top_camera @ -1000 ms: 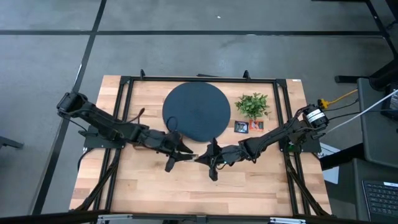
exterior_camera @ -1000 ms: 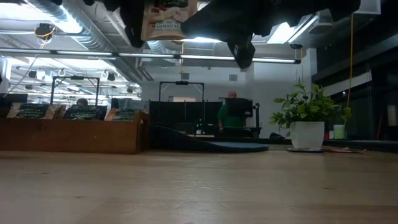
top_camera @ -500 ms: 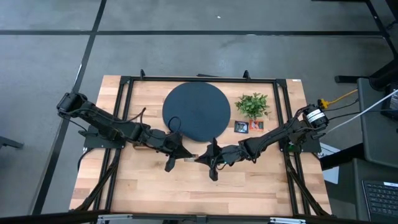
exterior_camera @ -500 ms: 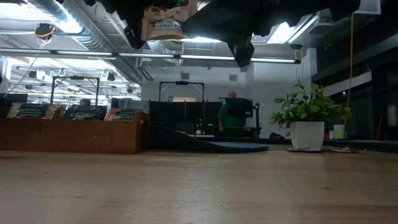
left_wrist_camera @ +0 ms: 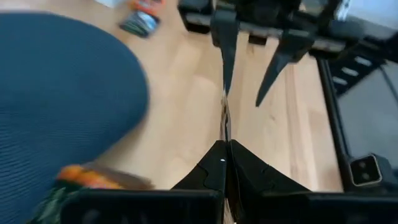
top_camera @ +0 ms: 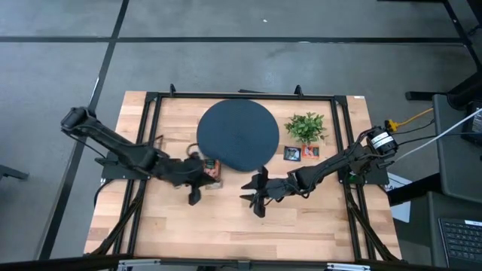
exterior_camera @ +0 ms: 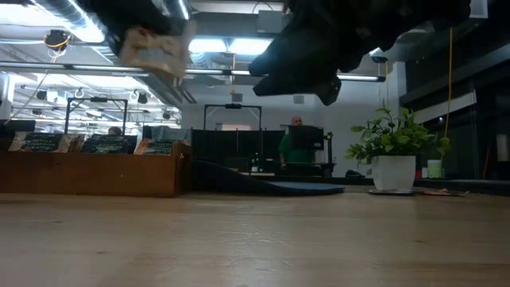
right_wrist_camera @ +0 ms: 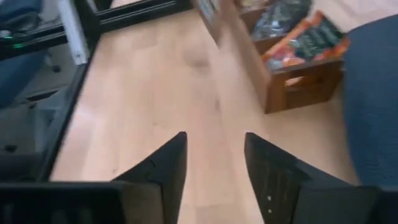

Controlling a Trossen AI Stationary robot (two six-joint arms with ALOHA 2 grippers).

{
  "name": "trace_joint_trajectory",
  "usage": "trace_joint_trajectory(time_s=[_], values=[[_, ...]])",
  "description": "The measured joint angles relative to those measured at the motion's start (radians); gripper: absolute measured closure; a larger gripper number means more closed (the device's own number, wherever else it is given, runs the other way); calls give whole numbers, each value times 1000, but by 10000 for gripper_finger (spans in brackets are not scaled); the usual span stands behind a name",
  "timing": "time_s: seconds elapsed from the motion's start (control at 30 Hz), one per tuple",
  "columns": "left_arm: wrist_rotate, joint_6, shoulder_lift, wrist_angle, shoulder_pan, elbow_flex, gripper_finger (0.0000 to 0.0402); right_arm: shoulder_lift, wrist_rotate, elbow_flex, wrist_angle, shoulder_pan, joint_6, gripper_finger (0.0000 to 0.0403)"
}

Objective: Pick & Place Tea
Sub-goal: Put the brown tea bag into the left section of the wooden organizer

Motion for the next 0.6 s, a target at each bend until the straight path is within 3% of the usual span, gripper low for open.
trace_joint_trajectory(time_s=[0.27,0.6], values=[[-309,-212,-190,-182,-208,-105,398,0,74,-26,11,0,2,218],[-459,-619,-333,-641,-424,-174,398,0,74,-26,13,0,1,221]])
